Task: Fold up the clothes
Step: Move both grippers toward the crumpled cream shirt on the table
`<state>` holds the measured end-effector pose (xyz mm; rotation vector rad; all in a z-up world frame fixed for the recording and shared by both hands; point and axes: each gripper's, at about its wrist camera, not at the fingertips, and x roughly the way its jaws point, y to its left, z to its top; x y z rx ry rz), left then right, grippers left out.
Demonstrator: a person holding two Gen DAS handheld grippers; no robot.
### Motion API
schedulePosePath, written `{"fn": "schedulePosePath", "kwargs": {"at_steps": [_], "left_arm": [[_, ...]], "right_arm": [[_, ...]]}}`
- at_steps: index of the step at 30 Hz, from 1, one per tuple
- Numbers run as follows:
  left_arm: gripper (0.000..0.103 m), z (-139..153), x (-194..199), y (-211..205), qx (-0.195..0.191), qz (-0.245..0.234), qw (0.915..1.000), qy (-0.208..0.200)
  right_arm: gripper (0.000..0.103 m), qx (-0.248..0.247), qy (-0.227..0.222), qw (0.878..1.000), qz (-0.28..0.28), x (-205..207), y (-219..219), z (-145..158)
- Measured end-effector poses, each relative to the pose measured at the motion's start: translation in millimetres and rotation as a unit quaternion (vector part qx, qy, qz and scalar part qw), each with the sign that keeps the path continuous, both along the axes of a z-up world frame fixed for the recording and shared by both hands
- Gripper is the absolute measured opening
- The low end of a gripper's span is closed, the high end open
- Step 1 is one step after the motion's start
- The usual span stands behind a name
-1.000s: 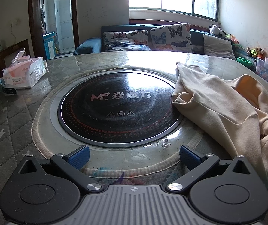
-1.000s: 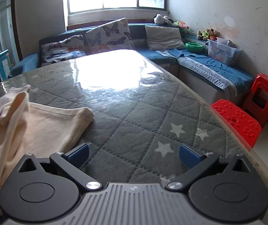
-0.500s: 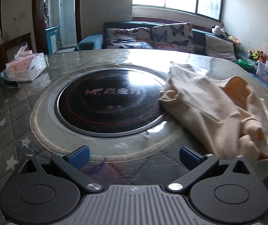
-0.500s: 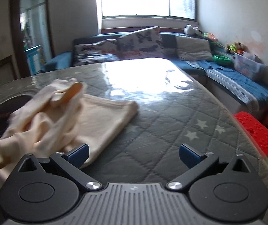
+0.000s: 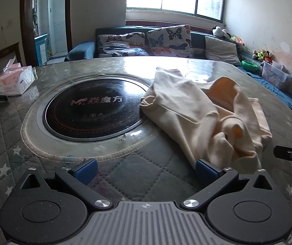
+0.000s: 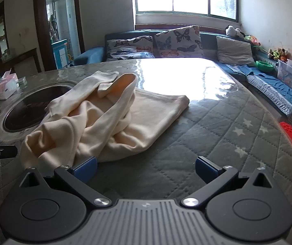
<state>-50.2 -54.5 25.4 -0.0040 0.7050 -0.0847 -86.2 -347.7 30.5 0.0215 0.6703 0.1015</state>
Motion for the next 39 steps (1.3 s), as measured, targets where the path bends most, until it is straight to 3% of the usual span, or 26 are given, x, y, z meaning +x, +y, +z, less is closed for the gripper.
{"fn": "schedulePosePath", "kwargs": {"at_steps": [13, 39], "left_arm": [[0.103, 0.4, -15.2, -14.4, 0.009, -0.009, 0.9999, 0.006], [0.103, -0.8, -4.9, -23.9, 0.012, -0.020, 0.9995, 0.023]], "right_arm": [[0.103, 0.013, 0.006, 1.000, 0.006, -16.1, 10.3, 0.3], [0.103, 0.016, 0.005, 1.000, 0.019, -14.1, 19.0, 0.2]]}}
